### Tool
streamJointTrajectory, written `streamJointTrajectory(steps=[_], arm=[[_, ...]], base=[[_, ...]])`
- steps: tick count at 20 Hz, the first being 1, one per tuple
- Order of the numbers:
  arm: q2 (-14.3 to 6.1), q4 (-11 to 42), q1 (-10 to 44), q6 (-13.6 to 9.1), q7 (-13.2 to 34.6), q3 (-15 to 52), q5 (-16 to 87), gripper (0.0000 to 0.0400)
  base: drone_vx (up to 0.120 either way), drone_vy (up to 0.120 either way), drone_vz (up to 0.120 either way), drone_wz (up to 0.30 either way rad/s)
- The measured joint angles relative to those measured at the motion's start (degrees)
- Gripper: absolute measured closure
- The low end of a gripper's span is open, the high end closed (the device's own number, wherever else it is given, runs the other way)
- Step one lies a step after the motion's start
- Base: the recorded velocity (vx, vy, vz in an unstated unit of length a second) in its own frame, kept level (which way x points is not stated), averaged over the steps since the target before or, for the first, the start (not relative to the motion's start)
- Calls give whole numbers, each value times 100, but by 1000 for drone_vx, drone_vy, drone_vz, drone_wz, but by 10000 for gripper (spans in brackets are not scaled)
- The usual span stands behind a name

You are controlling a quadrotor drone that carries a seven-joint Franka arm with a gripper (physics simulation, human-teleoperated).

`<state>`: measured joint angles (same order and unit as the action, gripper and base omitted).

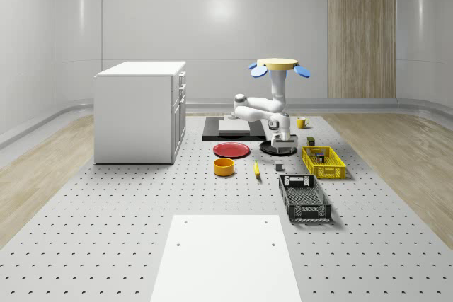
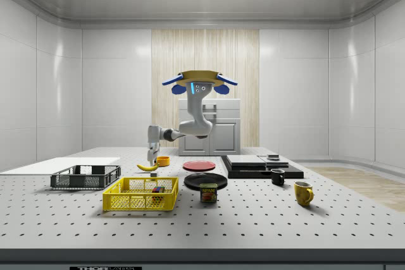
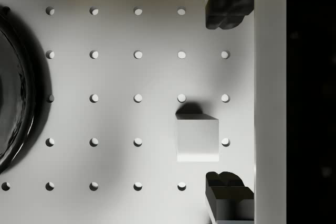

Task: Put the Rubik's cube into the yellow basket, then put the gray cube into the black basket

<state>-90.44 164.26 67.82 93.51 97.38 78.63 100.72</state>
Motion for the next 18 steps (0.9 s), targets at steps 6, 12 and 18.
streamJointTrajectory(steps=[6, 12, 18], arm=[[1, 0, 0, -1, 0, 0, 0, 0], [2, 0, 0, -2, 0, 0, 1, 0], [-5, -44, 34, 77, 4, -235, 223, 0]], base=[[0, -113, 0, 0], [0, 0, -113, 0], [0, 0, -7, 0]])
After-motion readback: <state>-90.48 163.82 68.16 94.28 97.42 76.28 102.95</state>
